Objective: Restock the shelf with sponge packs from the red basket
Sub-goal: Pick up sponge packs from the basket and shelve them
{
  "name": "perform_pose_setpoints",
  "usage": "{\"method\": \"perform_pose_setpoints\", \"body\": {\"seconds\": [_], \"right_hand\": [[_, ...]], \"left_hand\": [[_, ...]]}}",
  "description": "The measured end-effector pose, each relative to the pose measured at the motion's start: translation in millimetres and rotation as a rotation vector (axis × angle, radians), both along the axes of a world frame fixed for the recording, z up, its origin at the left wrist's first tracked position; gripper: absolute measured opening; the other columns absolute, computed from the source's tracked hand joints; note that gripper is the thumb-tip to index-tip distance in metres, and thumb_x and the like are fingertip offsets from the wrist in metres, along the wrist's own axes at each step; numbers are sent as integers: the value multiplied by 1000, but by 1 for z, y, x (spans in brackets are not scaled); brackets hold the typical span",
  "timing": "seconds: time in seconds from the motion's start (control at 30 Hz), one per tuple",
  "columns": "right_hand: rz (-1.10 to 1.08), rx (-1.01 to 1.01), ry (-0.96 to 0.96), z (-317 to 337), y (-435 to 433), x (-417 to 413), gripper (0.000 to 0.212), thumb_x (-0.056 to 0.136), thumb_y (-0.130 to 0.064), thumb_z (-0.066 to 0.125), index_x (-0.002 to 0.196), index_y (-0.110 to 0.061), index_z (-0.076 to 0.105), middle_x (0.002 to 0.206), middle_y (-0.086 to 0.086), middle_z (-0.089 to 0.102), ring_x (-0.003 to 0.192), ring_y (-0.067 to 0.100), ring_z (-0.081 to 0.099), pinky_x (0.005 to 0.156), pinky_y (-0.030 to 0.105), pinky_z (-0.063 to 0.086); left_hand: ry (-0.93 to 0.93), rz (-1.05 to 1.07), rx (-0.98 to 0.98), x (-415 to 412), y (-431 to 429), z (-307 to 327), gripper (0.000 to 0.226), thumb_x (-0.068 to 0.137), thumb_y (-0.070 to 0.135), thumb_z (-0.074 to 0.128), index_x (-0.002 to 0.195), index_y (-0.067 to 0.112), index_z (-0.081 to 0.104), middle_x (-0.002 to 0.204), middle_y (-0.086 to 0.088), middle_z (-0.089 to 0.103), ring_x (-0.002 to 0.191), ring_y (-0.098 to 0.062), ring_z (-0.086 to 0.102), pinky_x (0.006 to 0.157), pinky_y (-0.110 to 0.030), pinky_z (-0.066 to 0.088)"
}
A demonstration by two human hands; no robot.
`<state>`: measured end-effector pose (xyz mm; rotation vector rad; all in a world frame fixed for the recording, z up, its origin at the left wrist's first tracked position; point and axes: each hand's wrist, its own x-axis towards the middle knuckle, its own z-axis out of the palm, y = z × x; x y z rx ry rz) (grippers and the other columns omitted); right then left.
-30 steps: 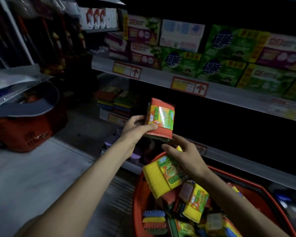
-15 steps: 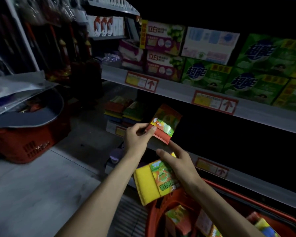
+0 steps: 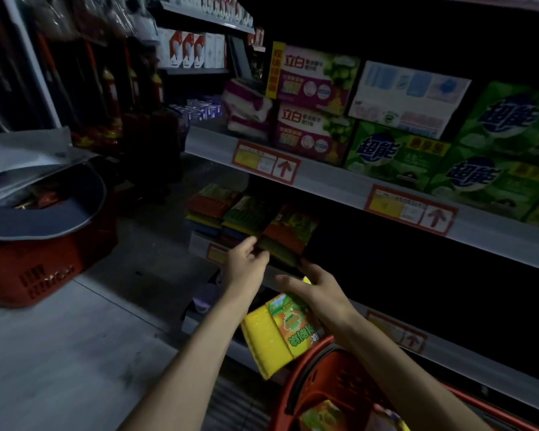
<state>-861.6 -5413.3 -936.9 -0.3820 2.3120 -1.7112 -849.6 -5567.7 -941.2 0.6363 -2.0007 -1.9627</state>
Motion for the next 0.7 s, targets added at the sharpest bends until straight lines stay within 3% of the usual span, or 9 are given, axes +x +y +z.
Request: {"method": "perform_pose_setpoints", "body": {"seconds": [0.07, 0.13, 0.17, 0.3, 0.43, 0.57, 0.7], "right_hand": [[-1, 18, -31, 3, 0, -4, 80, 84, -42, 81, 149, -15, 45, 133, -1, 60, 105, 7, 65, 83, 21, 54], [16, 14, -67, 7, 0, -6, 40, 87, -32, 80, 119, -24, 58, 100, -12, 63, 76, -4, 63, 66, 10, 52], [25, 19, -74, 9, -1, -7, 33, 87, -30, 81, 113, -24, 61, 93, -14, 64, 73, -3, 64, 66, 12, 53], [38, 63, -69, 10, -4, -10, 48, 83, -35, 83, 125, -20, 65, 107, -3, 74, 93, 11, 73, 82, 27, 59], [51, 82, -65, 10, -3, -14, 28, 85, -34, 82, 107, -35, 64, 102, -7, 73, 86, 3, 71, 71, 14, 57], [39, 78, -73, 11, -3, -16, 25, 86, -31, 81, 102, -36, 62, 93, -16, 68, 79, -3, 67, 65, 9, 53], [25, 94, -65, 12, -4, -16, 38, 84, -36, 82, 114, -28, 61, 98, -11, 68, 87, 5, 68, 73, 17, 56]], "left_hand": [[-13, -6, 2, -2, 0, -1, 54, 100, 10, 61, 152, 10, 45, 154, -11, 48, 142, -22, 46, 100, -27, 41], [-20, -8, -9, -4, 0, -2, 56, 100, 12, 62, 153, 9, 43, 155, -11, 47, 143, -23, 45, 104, -30, 40], [-27, -9, -18, -5, 1, -1, 57, 100, 13, 62, 153, 9, 42, 156, -12, 46, 143, -23, 45, 106, -32, 40], [-57, -12, -45, -6, 2, 0, 59, 101, 16, 61, 155, 9, 38, 160, -11, 41, 146, -26, 41, 113, -39, 39], [-90, -3, -104, -6, 2, 4, 57, 102, 20, 59, 155, 10, 39, 160, -8, 40, 146, -27, 41, 111, -38, 39], [-107, 19, -122, -6, 1, 5, 55, 103, 20, 58, 154, 10, 41, 160, -8, 39, 145, -28, 41, 108, -37, 39], [-115, 34, -112, -5, 0, 5, 54, 102, 19, 58, 153, 9, 42, 160, -9, 40, 146, -28, 40, 110, -37, 38]]}}
